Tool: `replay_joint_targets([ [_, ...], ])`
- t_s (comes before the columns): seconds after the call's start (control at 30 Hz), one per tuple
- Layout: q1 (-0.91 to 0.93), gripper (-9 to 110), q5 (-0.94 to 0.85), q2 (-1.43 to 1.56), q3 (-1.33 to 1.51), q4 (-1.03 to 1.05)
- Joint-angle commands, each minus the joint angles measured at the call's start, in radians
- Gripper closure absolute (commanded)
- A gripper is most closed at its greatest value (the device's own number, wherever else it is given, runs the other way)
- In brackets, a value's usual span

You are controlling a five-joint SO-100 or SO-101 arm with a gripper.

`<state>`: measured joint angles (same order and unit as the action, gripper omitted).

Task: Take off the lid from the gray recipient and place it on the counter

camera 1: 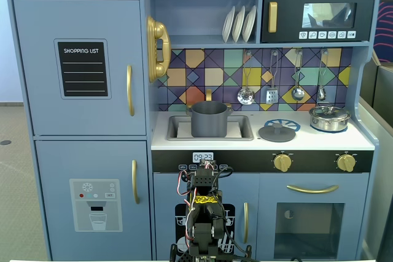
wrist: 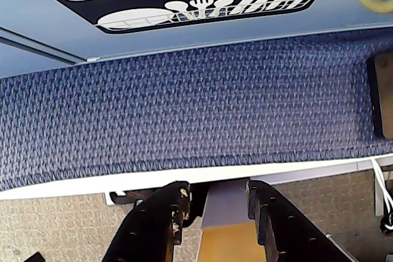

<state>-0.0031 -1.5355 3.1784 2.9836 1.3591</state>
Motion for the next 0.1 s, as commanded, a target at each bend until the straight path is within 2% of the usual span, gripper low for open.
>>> replay_joint_targets([
  [0.0,0.009,99,0.025,0.0,0.017,0.17],
  [0.07,0.009,99,0.025,0.0,0.017,0.17],
])
